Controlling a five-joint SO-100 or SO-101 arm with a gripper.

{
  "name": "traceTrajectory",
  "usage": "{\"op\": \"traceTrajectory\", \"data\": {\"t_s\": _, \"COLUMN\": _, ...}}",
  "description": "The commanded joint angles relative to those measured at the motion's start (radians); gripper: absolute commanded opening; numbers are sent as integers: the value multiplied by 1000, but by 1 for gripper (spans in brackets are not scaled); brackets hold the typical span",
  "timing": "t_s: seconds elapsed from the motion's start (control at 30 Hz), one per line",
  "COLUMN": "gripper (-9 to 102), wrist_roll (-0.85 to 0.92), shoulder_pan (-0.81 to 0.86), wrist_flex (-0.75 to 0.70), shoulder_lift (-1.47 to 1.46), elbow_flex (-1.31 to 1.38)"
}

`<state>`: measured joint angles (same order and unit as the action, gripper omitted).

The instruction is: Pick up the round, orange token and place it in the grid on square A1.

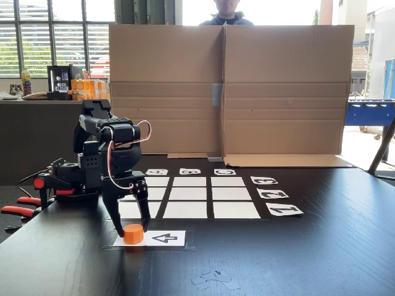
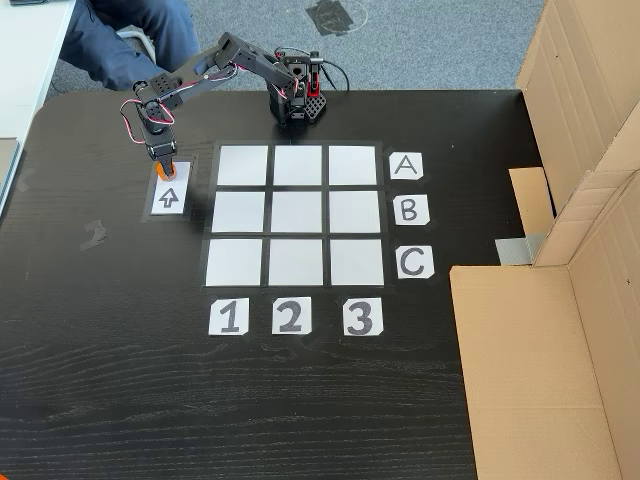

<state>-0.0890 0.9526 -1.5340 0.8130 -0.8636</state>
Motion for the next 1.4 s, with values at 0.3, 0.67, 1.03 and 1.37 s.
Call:
{"op": "traceTrajectory", "data": {"t_s": 0.3, "gripper": -1, "wrist_roll": -46, "shoulder_pan": 21, "wrist_flex": -25, "shoulder_lift": 408, "elbow_flex": -74}}
{"op": "traceTrajectory", "data": {"t_s": 0.67, "gripper": -1, "wrist_roll": -48, "shoulder_pan": 26, "wrist_flex": -25, "shoulder_lift": 974, "elbow_flex": -480}}
{"op": "traceTrajectory", "data": {"t_s": 1.03, "gripper": -1, "wrist_roll": -31, "shoulder_pan": 14, "wrist_flex": -25, "shoulder_lift": 1399, "elbow_flex": -821}}
{"op": "traceTrajectory", "data": {"t_s": 1.37, "gripper": -1, "wrist_roll": 35, "shoulder_pan": -29, "wrist_flex": -20, "shoulder_lift": 1640, "elbow_flex": -1137}}
